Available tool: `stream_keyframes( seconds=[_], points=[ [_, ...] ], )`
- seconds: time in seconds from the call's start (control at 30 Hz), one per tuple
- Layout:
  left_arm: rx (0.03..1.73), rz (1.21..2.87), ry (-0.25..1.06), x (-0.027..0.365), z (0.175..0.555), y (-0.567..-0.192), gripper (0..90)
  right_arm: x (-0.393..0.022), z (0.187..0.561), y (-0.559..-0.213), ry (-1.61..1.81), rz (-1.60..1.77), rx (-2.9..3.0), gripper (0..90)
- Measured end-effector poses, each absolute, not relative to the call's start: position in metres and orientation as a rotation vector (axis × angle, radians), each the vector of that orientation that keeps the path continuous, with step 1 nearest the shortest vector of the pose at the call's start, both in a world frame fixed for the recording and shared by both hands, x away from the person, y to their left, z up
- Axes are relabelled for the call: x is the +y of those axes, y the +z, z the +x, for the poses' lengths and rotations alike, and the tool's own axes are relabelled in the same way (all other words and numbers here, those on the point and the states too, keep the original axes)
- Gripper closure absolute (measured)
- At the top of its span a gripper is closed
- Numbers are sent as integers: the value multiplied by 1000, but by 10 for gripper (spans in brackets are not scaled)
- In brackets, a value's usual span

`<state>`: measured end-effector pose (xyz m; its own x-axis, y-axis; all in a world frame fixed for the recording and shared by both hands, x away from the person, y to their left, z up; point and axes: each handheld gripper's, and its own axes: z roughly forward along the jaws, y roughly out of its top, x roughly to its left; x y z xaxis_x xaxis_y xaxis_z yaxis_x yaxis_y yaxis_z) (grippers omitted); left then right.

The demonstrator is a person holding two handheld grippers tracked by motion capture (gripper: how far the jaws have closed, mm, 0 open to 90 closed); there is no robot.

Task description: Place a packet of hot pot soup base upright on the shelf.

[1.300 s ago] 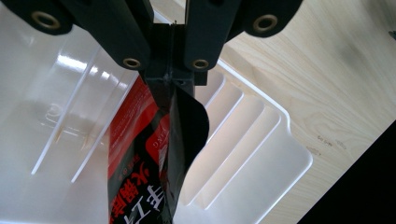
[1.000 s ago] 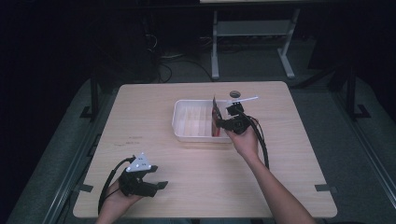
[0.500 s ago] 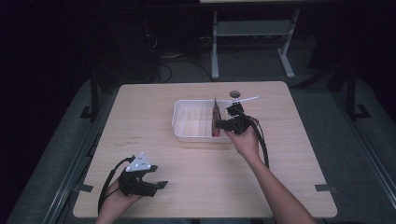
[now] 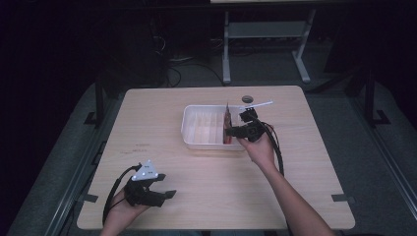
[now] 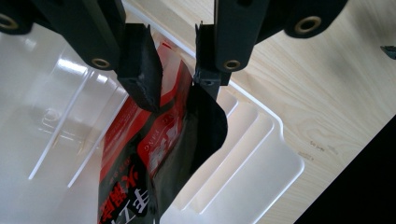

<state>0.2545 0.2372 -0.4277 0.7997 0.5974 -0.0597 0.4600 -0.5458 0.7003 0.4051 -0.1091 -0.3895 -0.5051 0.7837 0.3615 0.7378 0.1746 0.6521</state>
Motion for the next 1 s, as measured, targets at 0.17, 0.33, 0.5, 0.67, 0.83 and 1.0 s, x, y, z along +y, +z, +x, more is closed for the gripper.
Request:
stream_keyframes(
  seconds=[0.17, 0.33, 0.5, 0.67, 0.83, 1.0],
  points=[
    [776, 2244, 238, 237, 255, -428, 296, -111, 404, -389, 1264, 1530, 2367, 668],
    [778, 2247, 242, 238, 255, -428, 296, -113, 403, -389, 1269, 1523, 2373, 638],
    [784, 2245, 239, 238, 255, -428, 296, -116, 401, -388, 1281, 1509, 2386, 620],
    [784, 2242, 240, 238, 255, -428, 296, -116, 399, -388, 1286, 1499, 2399, 610],
    [785, 2245, 242, 238, 256, -428, 295, -116, 396, -388, 1289, 1485, 2418, 594],
    [785, 2243, 243, 238, 256, -428, 294, -117, 395, -389, 1288, 1472, 2433, 583]
  ],
)
